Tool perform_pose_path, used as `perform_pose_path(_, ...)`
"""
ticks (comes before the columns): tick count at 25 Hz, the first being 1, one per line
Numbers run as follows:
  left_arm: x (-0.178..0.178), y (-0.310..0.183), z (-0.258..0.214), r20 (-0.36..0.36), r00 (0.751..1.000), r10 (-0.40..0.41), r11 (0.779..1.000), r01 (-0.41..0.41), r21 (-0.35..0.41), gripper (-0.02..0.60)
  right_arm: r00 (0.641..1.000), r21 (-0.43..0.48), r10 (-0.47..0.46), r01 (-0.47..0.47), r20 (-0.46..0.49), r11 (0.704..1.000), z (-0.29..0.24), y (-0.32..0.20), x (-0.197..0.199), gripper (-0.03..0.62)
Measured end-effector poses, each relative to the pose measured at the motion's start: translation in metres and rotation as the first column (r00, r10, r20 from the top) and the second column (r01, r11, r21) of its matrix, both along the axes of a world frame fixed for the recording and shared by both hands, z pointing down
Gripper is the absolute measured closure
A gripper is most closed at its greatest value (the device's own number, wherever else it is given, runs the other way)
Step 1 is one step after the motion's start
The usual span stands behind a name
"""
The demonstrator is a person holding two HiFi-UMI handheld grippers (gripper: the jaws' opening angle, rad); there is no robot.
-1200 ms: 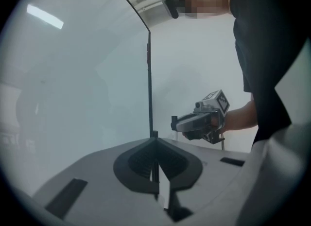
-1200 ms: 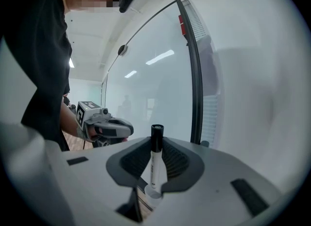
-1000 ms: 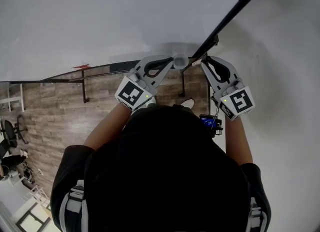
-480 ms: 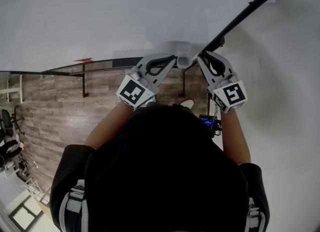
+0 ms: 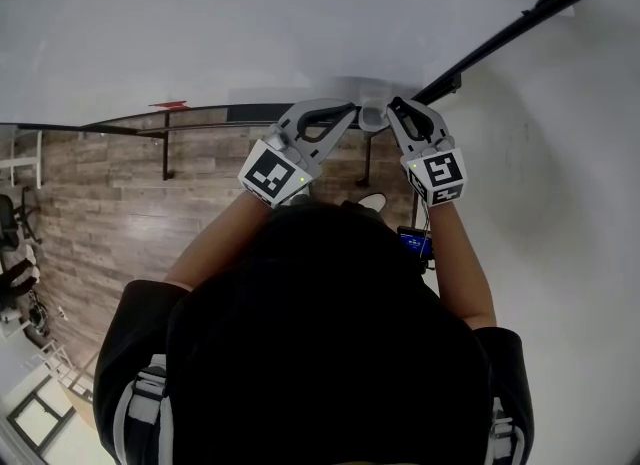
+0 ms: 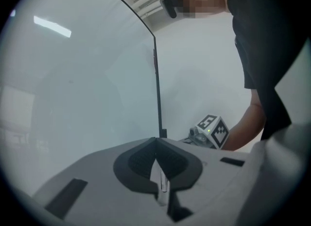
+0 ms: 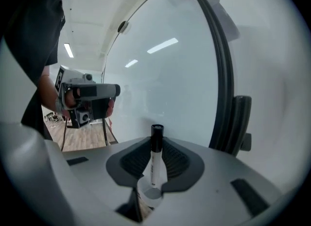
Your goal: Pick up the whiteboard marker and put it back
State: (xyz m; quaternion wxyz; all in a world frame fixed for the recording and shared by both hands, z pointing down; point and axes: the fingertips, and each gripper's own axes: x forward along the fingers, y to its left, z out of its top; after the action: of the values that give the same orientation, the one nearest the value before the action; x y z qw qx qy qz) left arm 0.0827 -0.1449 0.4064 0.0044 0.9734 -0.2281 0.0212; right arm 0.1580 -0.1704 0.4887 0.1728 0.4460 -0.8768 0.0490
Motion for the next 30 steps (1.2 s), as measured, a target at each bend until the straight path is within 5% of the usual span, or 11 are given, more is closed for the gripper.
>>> perform_pose_path(20, 0.000, 0.008, 0.006, 0.029, 1.000, -0.006, 1.000, 0.006, -0.012, 0.578, 0.984, -0.178, -0.096, 0.069, -0.148, 0.982, 0.106, -0.006, -0.006, 0.526)
perform_pose_path(30, -0.006, 0.018, 0.010, 0.057, 0.998, -0.022, 1.000, 0.022, 0.000, 0.578, 0.994, -0.218, -0.072, 0.052, -0.086, 0.975, 0.122, -0.008, -0.004, 0.525)
